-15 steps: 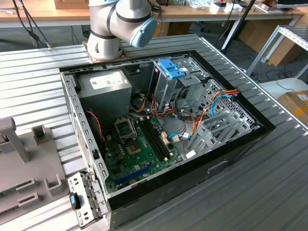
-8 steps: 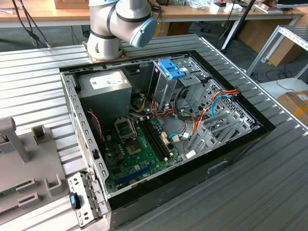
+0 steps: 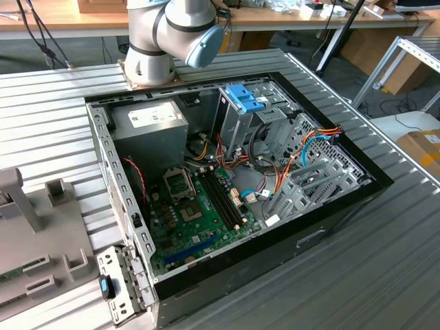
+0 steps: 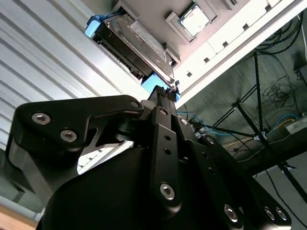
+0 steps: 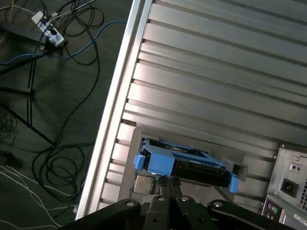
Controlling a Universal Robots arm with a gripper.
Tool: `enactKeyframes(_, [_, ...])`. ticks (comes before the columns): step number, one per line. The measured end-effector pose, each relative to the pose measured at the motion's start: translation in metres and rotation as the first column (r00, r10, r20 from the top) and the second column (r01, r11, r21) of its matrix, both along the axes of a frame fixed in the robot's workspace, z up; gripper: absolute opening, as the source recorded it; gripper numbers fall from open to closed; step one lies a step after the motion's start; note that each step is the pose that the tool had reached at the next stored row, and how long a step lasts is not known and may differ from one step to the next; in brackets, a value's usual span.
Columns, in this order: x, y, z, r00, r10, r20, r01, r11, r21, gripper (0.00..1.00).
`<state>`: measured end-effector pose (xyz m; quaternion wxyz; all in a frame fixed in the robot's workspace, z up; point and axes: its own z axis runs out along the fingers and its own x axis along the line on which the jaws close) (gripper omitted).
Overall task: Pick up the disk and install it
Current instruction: 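Pick up the disk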
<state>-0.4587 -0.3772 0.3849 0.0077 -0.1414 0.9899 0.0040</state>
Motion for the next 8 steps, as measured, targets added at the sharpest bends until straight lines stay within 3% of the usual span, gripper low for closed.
enactKeyframes(3, [0.0,0.0,-0.0001,0.9962,0.087,-0.0003,-0.087,0.9962,-0.005,0.11])
enactKeyframes(6, [0.0,0.0001,-0.0005,0.978,0.209,-0.0002,-0.209,0.978,-0.005,0.11])
enactKeyframes(8, [0.0,0.0,-0.0006,0.9681,0.25,-0.0002,-0.25,0.9681,-0.005,0.11])
